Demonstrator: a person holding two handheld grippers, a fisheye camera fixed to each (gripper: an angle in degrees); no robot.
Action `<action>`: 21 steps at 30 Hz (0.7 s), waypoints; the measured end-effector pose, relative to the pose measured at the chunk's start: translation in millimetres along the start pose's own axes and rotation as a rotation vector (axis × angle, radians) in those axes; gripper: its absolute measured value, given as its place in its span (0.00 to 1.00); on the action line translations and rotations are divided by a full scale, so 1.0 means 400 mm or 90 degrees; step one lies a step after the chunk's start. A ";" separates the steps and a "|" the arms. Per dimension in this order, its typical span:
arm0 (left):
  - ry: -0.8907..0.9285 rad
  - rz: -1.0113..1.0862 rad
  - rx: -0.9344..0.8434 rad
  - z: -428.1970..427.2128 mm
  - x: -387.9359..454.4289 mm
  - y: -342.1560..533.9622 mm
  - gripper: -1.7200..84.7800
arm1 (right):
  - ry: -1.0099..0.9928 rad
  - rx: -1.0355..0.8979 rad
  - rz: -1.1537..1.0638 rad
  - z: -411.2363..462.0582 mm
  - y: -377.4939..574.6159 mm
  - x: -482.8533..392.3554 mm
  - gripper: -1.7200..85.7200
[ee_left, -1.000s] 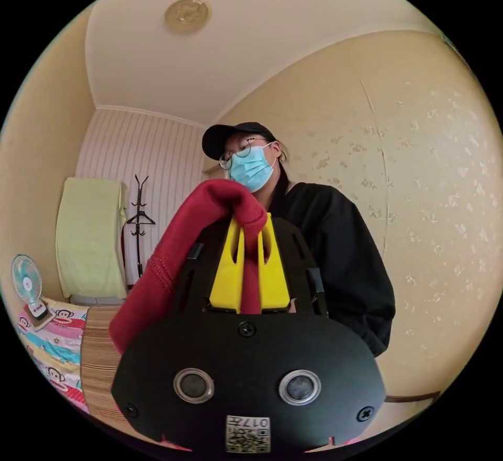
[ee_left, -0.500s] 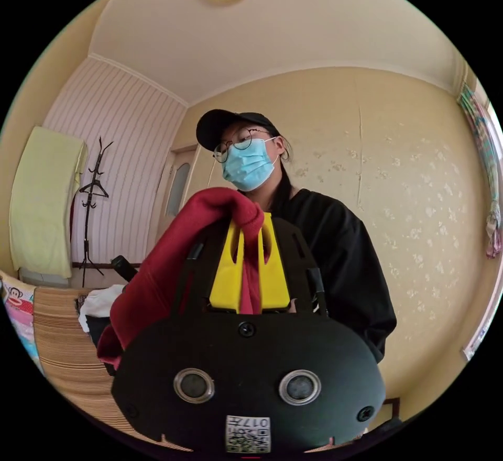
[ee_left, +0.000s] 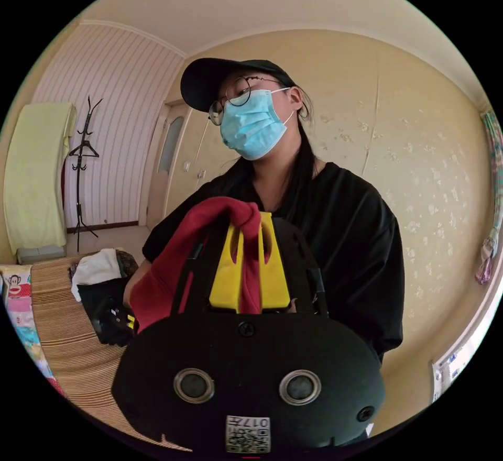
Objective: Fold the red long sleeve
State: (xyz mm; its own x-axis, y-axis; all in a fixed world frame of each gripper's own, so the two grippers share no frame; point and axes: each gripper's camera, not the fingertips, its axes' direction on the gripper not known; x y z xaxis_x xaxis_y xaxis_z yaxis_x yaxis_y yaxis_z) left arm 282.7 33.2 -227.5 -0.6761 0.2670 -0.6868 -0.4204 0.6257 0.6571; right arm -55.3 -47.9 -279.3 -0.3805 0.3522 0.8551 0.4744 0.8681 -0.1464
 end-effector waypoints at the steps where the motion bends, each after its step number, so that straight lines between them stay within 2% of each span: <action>1: -0.015 -0.007 0.006 -0.009 0.015 0.003 0.07 | 0.087 0.058 -0.024 -0.045 0.011 -0.056 0.07; 3: -0.104 -0.049 0.061 -0.070 0.088 0.035 0.07 | 0.204 0.172 -0.034 -0.138 0.029 -0.151 0.07; 4: -0.134 -0.063 0.082 -0.090 0.108 0.049 0.07 | 0.279 0.280 -0.049 -0.204 0.053 -0.230 0.06; 5: -0.201 -0.106 0.127 -0.137 0.145 0.077 0.07 | 0.347 0.397 -0.083 -0.255 0.087 -0.322 0.06; 7: -0.318 -0.212 0.194 -0.226 0.199 0.124 0.07 | 0.419 0.523 -0.145 -0.289 0.122 -0.452 0.06; 9: -0.450 -0.298 0.229 -0.325 0.280 0.156 0.07 | 0.471 0.537 -0.186 -0.267 0.100 -0.542 0.06; 10: -0.468 -0.304 0.224 -0.339 0.298 0.153 0.07 | 0.496 0.542 -0.232 -0.228 0.077 -0.598 0.06; 12: -0.565 -0.322 0.140 -0.342 0.356 0.105 0.07 | 0.527 0.547 -0.297 -0.163 0.044 -0.665 0.06; 15: -0.696 -0.310 0.106 -0.301 0.426 0.058 0.07 | 0.542 0.590 -0.350 -0.102 0.023 -0.720 0.06; 18: -0.745 -0.311 0.224 -0.319 0.482 0.074 0.07 | 0.597 0.612 -0.361 -0.082 0.010 -0.736 0.06; 20: -0.752 -0.296 0.264 -0.350 0.512 0.067 0.06 | 0.650 0.562 -0.368 -0.076 -0.029 -0.759 0.06; 21: -0.741 -0.270 0.243 -0.367 0.528 0.036 0.06 | 0.664 0.550 -0.371 -0.074 -0.044 -0.767 0.06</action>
State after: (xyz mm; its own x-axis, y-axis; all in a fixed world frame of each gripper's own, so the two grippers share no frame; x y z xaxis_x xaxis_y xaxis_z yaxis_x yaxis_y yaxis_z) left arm 45.2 -9.1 -317.3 0.4684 0.3537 -0.8096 -0.1421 0.9346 0.3261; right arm 76.5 -181.7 -524.3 0.5612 -0.1936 0.8047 -0.2939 0.8623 0.4124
